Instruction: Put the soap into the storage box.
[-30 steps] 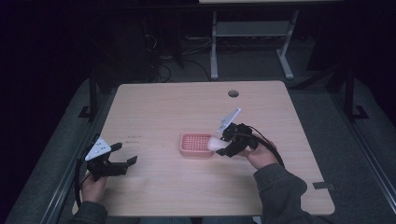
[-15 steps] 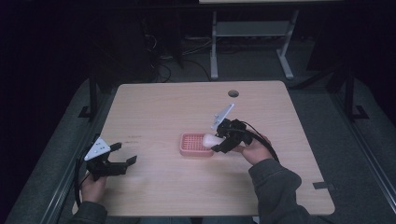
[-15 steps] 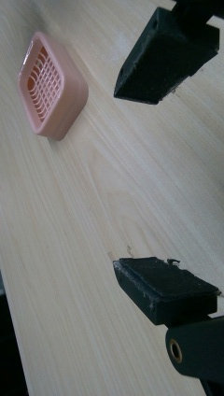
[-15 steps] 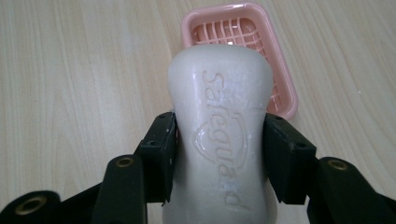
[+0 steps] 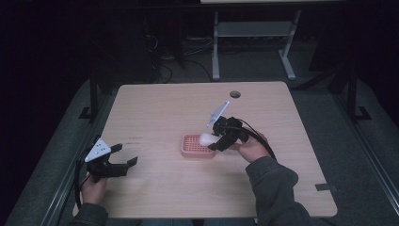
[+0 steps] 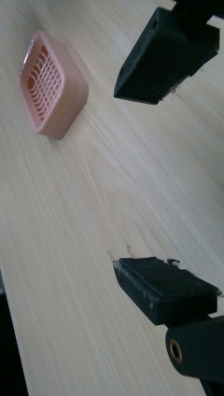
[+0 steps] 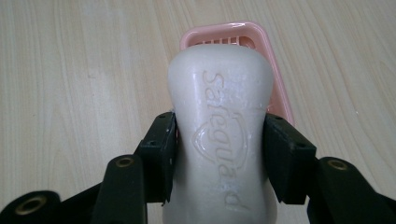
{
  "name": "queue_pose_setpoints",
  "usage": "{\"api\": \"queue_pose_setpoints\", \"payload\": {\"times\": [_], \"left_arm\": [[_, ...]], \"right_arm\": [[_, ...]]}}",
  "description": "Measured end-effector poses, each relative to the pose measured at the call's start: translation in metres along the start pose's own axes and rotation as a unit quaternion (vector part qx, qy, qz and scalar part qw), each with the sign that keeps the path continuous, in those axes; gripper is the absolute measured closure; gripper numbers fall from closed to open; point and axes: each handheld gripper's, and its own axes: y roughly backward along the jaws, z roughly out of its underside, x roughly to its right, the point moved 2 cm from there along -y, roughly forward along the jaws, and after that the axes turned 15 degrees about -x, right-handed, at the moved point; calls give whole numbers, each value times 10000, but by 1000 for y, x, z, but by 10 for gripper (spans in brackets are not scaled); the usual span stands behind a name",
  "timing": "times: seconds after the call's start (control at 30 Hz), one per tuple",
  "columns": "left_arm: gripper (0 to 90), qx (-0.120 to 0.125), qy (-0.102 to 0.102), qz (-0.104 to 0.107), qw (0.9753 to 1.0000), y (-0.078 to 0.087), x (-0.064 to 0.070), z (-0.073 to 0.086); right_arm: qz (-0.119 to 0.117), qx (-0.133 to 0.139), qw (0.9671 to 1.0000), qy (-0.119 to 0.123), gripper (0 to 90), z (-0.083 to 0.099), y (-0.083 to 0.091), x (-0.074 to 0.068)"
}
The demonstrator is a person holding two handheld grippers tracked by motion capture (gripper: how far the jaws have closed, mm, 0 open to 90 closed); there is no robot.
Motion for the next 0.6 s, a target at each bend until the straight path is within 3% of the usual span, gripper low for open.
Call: {"api": "queue_pose_setpoints", "payload": {"times": [0.6], "left_arm": [[144, 4, -10, -16, 10000, 0, -1, 0]], "right_arm": [[-55, -148, 9999, 63, 481, -14, -8, 8]]}}
